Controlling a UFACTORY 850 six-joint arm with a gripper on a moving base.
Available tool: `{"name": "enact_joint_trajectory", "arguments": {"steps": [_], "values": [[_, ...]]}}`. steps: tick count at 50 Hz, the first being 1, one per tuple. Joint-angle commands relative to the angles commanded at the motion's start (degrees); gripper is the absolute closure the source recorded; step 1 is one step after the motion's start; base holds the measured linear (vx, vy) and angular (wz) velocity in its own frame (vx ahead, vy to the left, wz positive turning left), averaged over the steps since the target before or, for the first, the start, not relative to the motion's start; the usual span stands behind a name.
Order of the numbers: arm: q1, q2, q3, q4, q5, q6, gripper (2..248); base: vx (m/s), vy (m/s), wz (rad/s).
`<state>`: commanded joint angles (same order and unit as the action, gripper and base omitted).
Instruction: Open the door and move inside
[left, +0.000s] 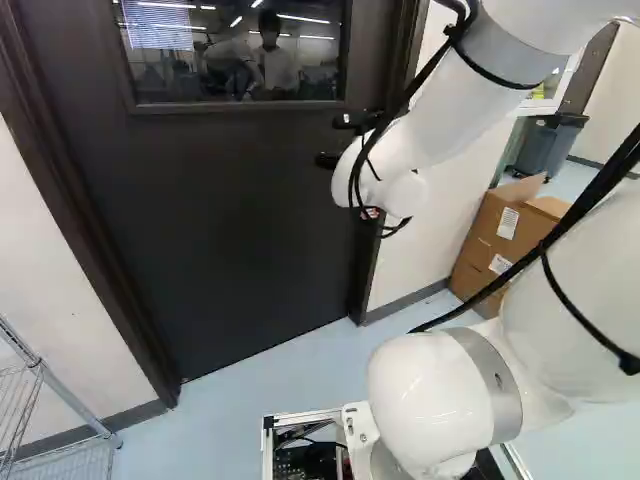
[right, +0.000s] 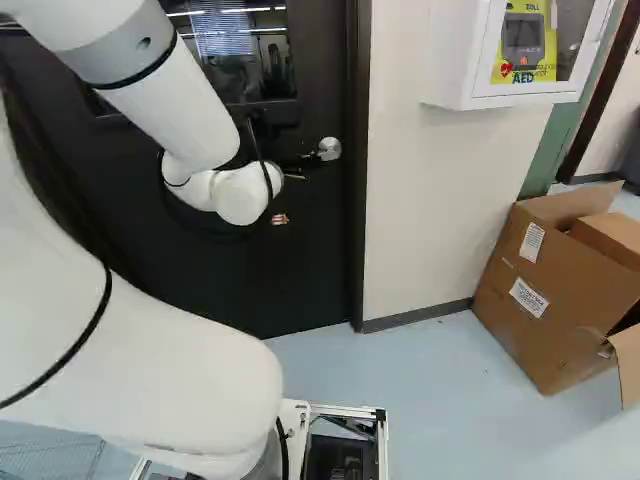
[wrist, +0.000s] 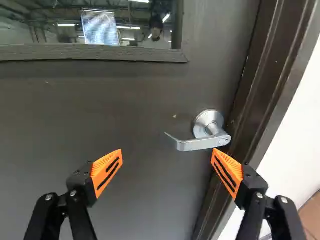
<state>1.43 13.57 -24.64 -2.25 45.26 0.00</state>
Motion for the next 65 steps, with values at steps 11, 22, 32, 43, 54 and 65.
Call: {"name": "enact_joint_trajectory", "arguments": {"steps": [11,22,32,43,54,65], "values": [[0.28,-1.05,-2.34,-1.34,-2.43,0.0,3,0.0,0.0,0.0],[0.56,-2.19,-4.77,-2.18,-4.17,0.0,3,0.0,0.0,0.0],[0.78,-3.37,-6.97,-2.31,-4.47,0.0,3,0.0,0.0,0.0],[0.83,-4.32,-7.94,-2.31,-4.47,0.0,3,0.0,0.0,0.0],[0.84,-5.25,-7.67,-2.31,-4.47,0.0,3,0.0,0.0,0.0],[0.96,-7.29,-8.19,-2.31,-4.47,0.0,3,0.0,0.0,0.0]]}}
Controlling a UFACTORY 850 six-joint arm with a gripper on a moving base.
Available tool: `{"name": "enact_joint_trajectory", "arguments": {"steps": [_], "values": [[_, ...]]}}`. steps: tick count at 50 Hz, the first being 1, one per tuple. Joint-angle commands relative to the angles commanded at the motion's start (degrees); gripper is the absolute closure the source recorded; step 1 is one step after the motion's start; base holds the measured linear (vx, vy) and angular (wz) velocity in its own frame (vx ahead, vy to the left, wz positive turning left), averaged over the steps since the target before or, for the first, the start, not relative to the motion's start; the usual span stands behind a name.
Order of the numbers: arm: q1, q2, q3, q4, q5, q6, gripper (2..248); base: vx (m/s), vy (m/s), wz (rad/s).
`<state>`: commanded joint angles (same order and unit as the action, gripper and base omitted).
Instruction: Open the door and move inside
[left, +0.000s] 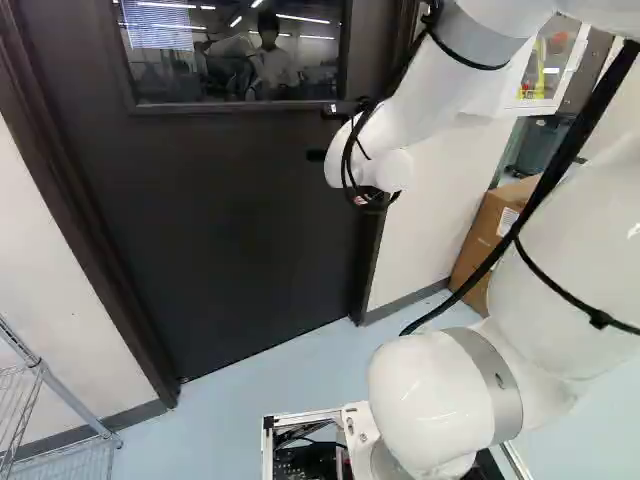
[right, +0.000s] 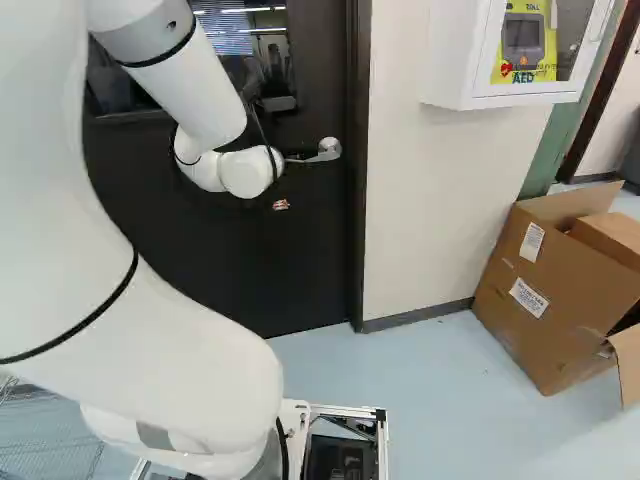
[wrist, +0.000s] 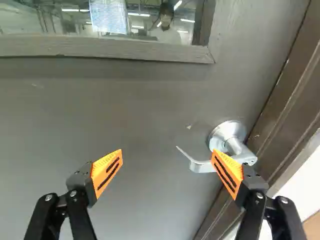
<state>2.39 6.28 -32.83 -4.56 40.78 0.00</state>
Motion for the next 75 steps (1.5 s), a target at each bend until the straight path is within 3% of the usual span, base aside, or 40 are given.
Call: {"name": "enact_joint_trajectory", "arguments": {"steps": [75], "values": [[0.18,-9.94,-0.02,0.0,0.0,0.0,3,0.0,0.0,0.0]]}}
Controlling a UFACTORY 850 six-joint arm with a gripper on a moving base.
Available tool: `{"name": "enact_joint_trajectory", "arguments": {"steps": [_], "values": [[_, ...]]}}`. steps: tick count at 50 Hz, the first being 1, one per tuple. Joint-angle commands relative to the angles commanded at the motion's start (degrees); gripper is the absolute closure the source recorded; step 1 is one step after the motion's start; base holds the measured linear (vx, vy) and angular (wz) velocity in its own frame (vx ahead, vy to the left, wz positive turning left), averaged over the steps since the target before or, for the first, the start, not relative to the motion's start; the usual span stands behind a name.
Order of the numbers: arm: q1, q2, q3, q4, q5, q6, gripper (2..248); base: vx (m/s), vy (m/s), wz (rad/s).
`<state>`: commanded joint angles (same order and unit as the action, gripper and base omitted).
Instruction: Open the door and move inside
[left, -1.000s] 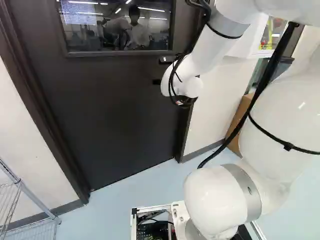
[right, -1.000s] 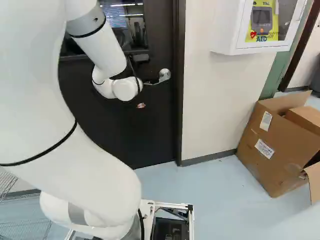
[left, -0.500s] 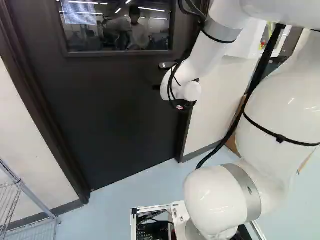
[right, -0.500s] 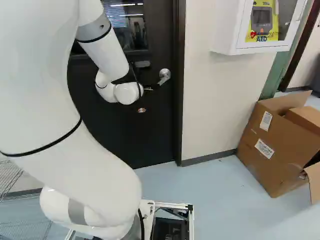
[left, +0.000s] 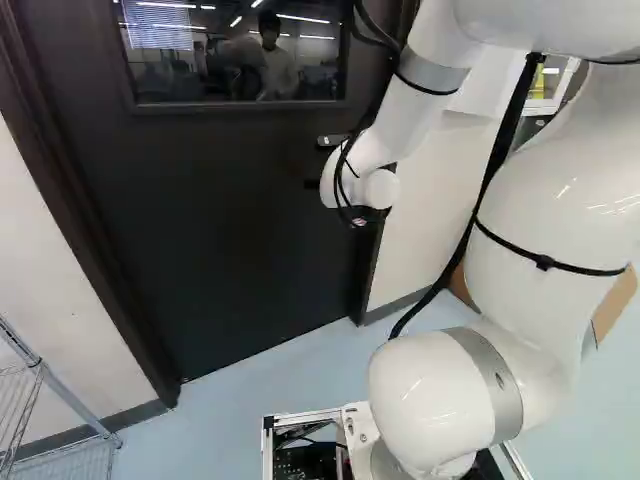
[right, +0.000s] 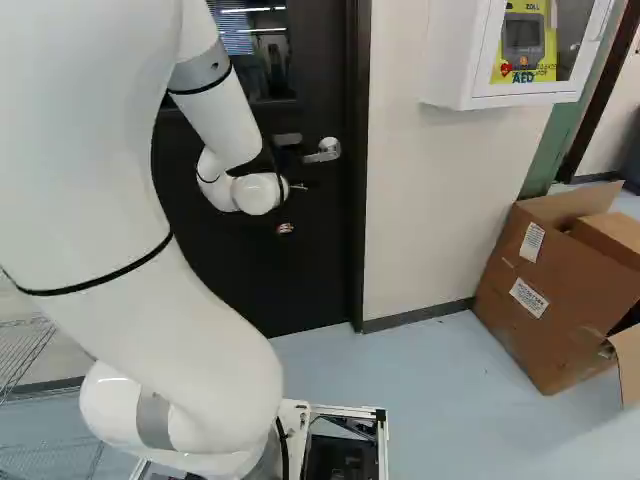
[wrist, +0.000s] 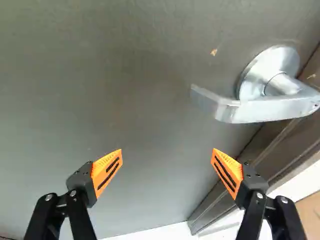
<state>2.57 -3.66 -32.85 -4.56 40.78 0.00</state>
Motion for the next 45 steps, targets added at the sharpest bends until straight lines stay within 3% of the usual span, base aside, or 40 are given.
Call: {"name": "enact_joint_trajectory", "arguments": {"steps": [13,33,45], "values": [[0.01,0.38,0.46,0.0,0.0,0.0,3,0.0,0.0,0.0],[-0.37,7.75,5.4,0.0,0.0,0.0,3,0.0,0.0,0.0],[-0.54,10.11,6.01,0.0,0.0,0.0,3,0.0,0.0,0.0]]}}
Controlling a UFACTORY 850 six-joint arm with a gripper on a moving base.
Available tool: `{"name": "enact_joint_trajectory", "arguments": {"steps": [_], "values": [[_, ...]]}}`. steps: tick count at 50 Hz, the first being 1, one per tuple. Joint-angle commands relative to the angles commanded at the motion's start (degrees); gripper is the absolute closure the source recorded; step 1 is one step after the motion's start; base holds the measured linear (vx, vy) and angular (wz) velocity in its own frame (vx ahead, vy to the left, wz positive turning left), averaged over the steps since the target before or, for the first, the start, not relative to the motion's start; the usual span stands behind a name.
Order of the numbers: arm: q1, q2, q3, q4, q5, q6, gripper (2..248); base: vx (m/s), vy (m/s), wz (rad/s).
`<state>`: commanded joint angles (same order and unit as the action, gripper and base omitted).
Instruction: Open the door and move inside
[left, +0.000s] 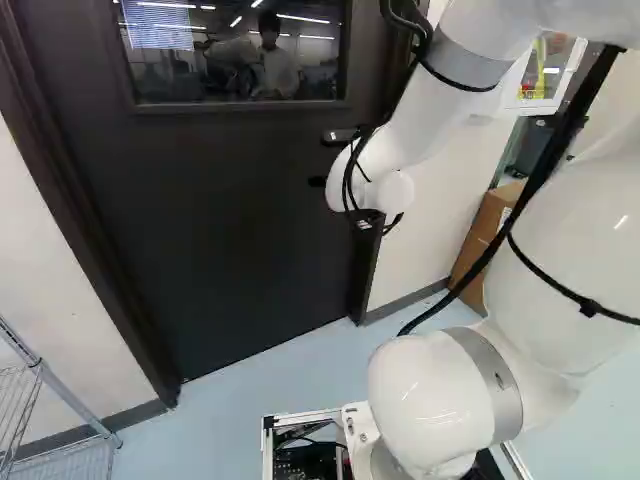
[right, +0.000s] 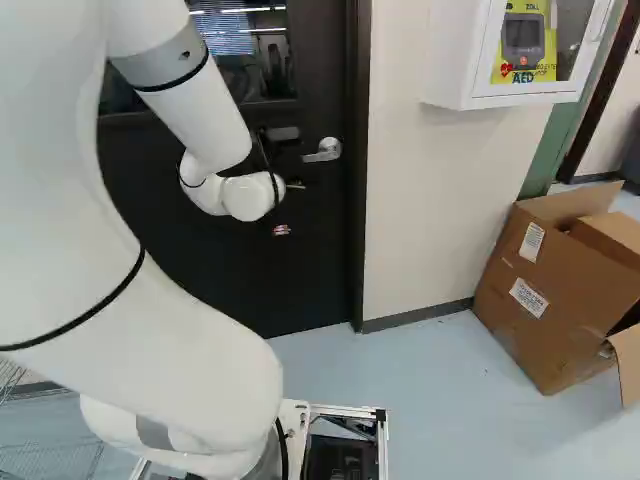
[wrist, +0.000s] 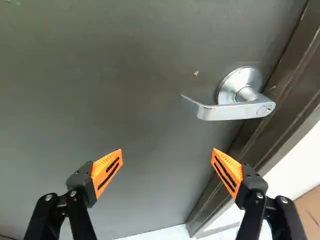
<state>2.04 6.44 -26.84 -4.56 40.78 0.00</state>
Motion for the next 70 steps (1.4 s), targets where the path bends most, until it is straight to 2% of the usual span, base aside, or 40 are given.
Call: {"name": "enact_joint_trajectory", "arguments": {"steps": [49,70], "values": [[-0.02,5.72,-1.2,0.0,0.0,0.0,3,0.0,0.0,0.0],[-0.88,5.73,-3.86,0.0,0.0,0.0,3,0.0,0.0,0.0]]}}
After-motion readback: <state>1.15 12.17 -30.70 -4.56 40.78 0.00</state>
